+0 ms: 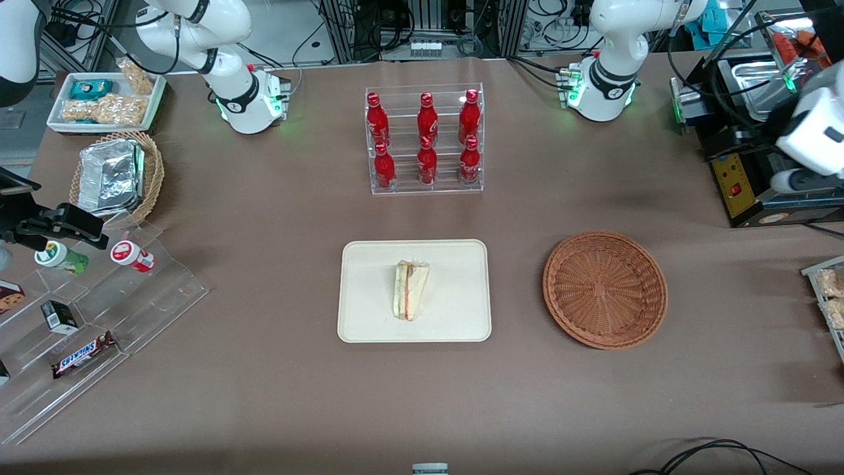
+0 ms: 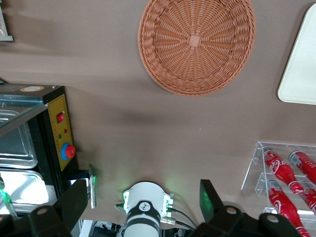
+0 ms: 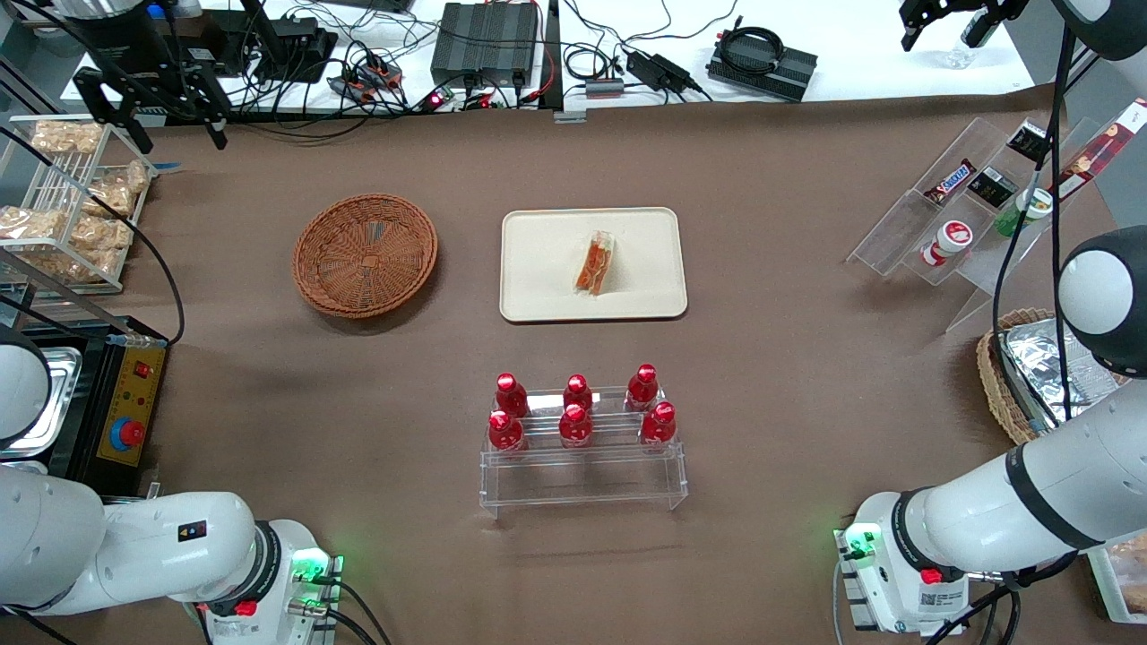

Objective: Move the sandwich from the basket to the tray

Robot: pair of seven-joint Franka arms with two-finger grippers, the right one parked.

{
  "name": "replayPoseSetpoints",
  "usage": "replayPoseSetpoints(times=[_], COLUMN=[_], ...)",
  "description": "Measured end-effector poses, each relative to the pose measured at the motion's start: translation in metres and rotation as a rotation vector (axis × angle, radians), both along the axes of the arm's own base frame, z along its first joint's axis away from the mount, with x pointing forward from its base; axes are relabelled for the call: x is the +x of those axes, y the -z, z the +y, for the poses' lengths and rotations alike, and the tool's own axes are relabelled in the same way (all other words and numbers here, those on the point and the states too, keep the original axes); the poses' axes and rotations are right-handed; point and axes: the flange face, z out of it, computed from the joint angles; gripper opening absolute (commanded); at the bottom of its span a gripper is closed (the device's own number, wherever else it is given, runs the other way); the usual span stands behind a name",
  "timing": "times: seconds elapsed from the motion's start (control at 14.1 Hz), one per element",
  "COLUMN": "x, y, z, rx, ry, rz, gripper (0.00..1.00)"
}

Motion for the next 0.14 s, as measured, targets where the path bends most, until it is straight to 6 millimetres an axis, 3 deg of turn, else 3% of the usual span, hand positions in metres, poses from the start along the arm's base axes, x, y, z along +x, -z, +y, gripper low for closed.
replayPoseSetpoints(times=[0.14], x=[0.0001], y=[0.0], z=[0.0105], rx=[-0.013], ry=[0.029], rz=[0.001], gripper=[1.0])
